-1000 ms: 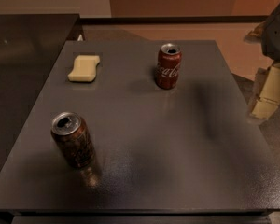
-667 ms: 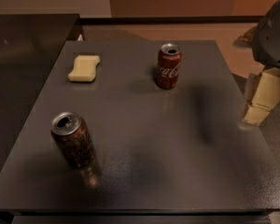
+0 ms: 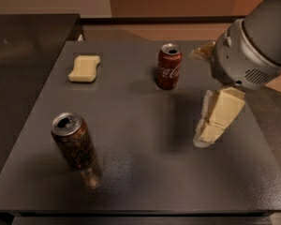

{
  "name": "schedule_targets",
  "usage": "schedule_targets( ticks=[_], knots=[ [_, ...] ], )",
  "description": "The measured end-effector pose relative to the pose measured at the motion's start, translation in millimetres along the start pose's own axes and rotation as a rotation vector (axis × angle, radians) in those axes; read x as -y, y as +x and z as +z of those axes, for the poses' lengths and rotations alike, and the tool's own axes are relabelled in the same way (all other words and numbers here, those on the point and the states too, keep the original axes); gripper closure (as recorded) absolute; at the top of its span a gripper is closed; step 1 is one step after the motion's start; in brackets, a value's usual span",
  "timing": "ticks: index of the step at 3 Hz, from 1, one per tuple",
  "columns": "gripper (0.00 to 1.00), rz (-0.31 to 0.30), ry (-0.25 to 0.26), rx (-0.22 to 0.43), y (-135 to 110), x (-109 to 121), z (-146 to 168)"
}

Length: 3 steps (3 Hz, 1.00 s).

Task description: Pick orange can

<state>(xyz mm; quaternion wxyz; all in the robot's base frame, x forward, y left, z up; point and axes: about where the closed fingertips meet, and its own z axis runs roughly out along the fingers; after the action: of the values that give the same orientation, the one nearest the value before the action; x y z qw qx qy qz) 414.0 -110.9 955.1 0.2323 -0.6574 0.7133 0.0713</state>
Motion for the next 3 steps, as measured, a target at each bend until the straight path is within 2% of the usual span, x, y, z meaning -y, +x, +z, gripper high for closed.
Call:
schedule_targets(
  ticks=[1, 2, 3],
  knots=[
    [0.00, -0.031, -0.014, 0.115, -42, -9, 26],
    [0.00, -0.057, -0.057, 0.189, -77, -18, 52],
    [0.00, -0.098, -0.128, 0.232, -108, -34, 80]
  ],
)
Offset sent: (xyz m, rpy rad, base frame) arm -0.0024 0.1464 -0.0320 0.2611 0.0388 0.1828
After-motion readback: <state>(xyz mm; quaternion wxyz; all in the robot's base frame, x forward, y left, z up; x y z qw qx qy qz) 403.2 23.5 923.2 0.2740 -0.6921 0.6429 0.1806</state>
